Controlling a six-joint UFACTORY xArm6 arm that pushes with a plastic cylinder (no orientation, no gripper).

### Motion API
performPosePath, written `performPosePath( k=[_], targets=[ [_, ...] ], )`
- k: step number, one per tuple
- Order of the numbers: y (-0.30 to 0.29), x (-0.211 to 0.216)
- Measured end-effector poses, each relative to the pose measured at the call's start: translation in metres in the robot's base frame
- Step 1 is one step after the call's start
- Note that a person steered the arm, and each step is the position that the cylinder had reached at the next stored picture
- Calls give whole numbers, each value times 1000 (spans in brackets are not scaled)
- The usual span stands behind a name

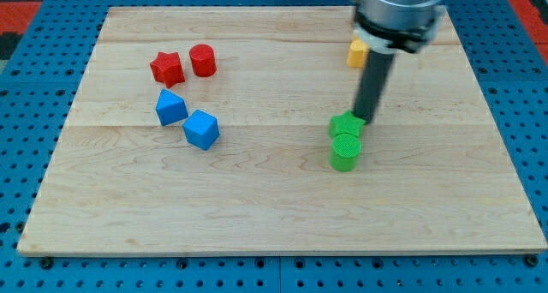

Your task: Move the green circle upwards

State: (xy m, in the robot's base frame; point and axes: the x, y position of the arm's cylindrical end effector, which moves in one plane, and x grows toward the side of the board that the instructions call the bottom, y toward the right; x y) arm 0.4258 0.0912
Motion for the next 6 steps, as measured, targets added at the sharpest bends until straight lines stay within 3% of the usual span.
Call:
performPosePath(
  k=[1, 2, 3, 4, 6],
  targets=[
    [-27, -32],
    [53, 18],
    [18, 106],
    [-34, 125],
    [6, 73]
  ],
)
